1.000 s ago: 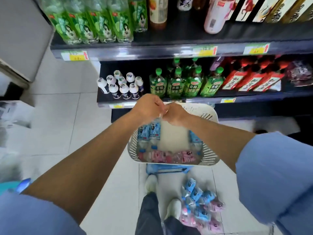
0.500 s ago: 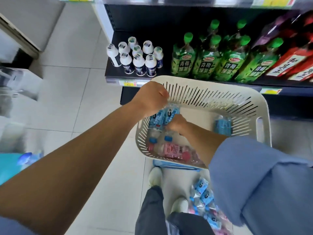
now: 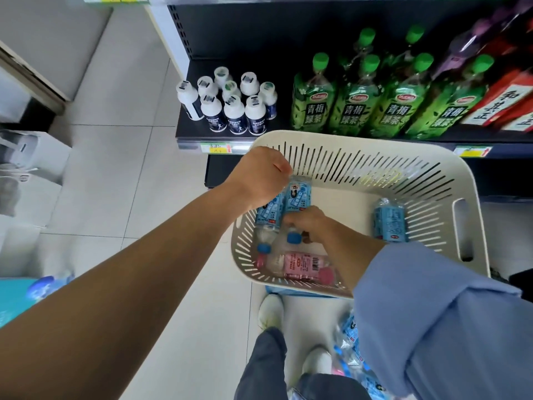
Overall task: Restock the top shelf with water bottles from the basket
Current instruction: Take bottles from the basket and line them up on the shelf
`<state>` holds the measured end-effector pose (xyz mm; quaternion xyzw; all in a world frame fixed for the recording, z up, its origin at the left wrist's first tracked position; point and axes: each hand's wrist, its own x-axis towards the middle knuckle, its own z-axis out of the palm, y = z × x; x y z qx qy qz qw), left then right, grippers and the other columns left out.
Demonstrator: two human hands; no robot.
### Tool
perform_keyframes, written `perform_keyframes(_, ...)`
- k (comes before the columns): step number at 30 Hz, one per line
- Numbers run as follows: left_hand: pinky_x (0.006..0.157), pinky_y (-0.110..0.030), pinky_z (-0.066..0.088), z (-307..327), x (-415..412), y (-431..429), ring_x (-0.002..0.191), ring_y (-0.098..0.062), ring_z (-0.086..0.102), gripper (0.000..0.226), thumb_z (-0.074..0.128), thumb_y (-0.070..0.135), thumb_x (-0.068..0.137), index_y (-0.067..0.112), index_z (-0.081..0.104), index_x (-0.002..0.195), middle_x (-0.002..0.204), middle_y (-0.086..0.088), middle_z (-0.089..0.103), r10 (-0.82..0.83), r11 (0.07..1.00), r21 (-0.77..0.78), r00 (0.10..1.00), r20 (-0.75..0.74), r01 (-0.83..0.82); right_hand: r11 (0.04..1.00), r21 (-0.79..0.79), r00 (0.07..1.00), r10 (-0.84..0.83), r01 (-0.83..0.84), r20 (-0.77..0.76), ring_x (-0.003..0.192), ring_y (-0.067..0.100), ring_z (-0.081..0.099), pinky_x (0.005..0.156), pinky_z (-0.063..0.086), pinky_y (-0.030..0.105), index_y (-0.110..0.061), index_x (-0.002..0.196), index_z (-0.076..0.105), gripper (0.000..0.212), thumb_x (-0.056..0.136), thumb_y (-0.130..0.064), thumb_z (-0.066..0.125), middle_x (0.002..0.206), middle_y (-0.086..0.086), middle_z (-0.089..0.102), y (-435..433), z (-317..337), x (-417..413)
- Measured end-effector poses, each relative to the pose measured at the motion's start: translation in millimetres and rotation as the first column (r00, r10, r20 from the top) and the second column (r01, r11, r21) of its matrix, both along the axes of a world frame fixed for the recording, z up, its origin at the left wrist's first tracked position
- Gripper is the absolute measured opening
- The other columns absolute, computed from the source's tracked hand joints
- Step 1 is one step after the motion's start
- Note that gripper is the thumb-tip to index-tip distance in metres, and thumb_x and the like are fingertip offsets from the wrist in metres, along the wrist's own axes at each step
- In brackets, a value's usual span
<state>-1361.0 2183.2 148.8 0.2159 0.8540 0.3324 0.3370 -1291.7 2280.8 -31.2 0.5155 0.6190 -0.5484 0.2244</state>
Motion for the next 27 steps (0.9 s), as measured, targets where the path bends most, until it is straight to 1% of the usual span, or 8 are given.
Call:
perform_keyframes(3, 0.038, -0.011, 0.036, 8.5, 5.1, 6.3, 0.070, -0.018, 0.059, 0.024, 0.045, 0.002, 0.090, 0.016, 0.064, 0.090, 0.070, 0.002, 0.061, -0.016, 1.000, -0.001, 1.000, 0.001, 0.016, 0.987, -0.109, 0.991, -0.122, 0.116, -0.051, 0.086, 0.026, 0.061, 0.083, 0.057, 0.042, -0.006, 0.086, 0.057, 0.016, 0.080, -0.014, 0.069, 0.088, 0.010, 0.058, 6.6, 17.4, 5.8)
perform_keyframes(7, 0.031, -0.008, 0.030, 29.6, 13.8, 12.8, 0.039, -0.003, 0.049, 0.026, 0.044, -0.001, 0.091, 0.009, 0.067, 0.097, 0.076, -0.003, 0.060, -0.016, 1.000, 0.004, 1.000, -0.011, 0.016, 0.897, -0.320, 0.934, -0.347, 0.305, -0.080, 0.072, 0.019, 0.060, 0.068, 0.059, 0.030, -0.006, 0.109, 0.056, 0.027, 0.085, -0.010, 0.067, 0.098, 0.013, 0.053, 32.6, 55.0, 16.7)
perform_keyframes(10, 0.045, -0.007, 0.038, 50.9, 21.6, 17.4, 0.065, -0.015, 0.056, 0.026, 0.044, 0.001, 0.092, 0.005, 0.067, 0.102, 0.086, -0.004, 0.061, -0.045, 0.999, -0.018, 0.998, -0.033, 0.044, 0.926, -0.318, 0.973, -0.227, 0.203, -0.042, 0.068, 0.017, 0.058, 0.046, 0.054, 0.019, -0.004, 0.116, 0.054, 0.032, 0.087, -0.012, 0.065, 0.110, 0.017, 0.053, 56.5, 95.0, 28.1)
perform_keyframes(14, 0.059, -0.017, 0.046, 97.0, 30.7, 28.1, 0.088, -0.022, 0.063, 0.026, 0.043, 0.001, 0.092, 0.006, 0.067, 0.103, 0.096, -0.006, 0.063, -0.062, 0.998, -0.009, 0.997, -0.039, 0.062, 0.963, -0.270, 0.997, -0.021, 0.001, -0.072, 0.069, 0.017, 0.053, 0.046, 0.053, 0.018, -0.003, 0.094, 0.055, 0.017, 0.084, -0.009, 0.068, 0.101, 0.014, 0.051, 77.6, 179.6, 41.4)
perform_keyframes(19, 0.061, -0.017, 0.044, 178.2, 35.8, 44.0, 0.078, -0.023, 0.063, 0.024, 0.050, -0.001, 0.087, 0.005, 0.069, 0.101, 0.092, -0.012, 0.068, -0.053, 0.996, 0.072, 0.992, -0.115, 0.061, 0.941, 0.132, 0.924, 0.332, -0.311, -0.189, 0.068, 0.019, 0.055, 0.054, 0.055, 0.022, 0.011, 0.113, 0.059, 0.041, 0.086, -0.019, 0.068, 0.089, 0.013, 0.056, 92.5, 318.9, 40.9)
perform_keyframes(22, 0.060, -0.020, 0.044, 234.3, 35.3, 47.0, 0.077, -0.021, 0.061, 0.023, 0.053, 0.000, 0.085, 0.006, 0.069, 0.100, 0.086, -0.006, 0.065, -0.049, 0.992, 0.106, 0.976, -0.211, 0.072, 0.731, 0.490, 0.796, 0.594, -0.475, -0.116, 0.080, 0.025, 0.063, 0.078, 0.056, 0.032, 0.008, 0.109, 0.065, 0.035, 0.090, -0.022, 0.063, 0.107, 0.023, 0.067, 93.4, 405.4, 41.0)
perform_keyframes(24, 0.068, -0.023, 0.045, 273.0, 32.7, 49.0, 0.086, -0.023, 0.063, 0.022, 0.054, 0.002, 0.085, 0.008, 0.069, 0.100, 0.093, -0.007, 0.066, -0.014, 0.985, 0.163, 0.963, -0.268, 0.059, 0.605, 0.662, 0.749, 0.655, -0.444, -0.096, 0.078, 0.023, 0.060, 0.072, 0.051, 0.030, 0.006, 0.101, 0.068, 0.029, 0.087, -0.019, 0.063, 0.101, 0.023, 0.069, 92.9, 465.2, 43.9)
perform_keyframes(27, 0.063, -0.022, 0.041, 326.6, 28.9, 51.7, 0.075, -0.018, 0.056, 0.023, 0.054, 0.003, 0.086, 0.008, 0.067, 0.104, 0.096, -0.007, 0.064, 0.044, 0.972, 0.233, 0.934, -0.353, 0.042, 0.464, 0.816, 0.693, 0.712, -0.344, -0.113, 0.079, 0.020, 0.058, 0.058, 0.041, 0.020, 0.000, 0.087, 0.070, 0.014, 0.083, -0.013, 0.065, 0.079, 0.008, 0.066, 88.8, 547.7, 48.6)
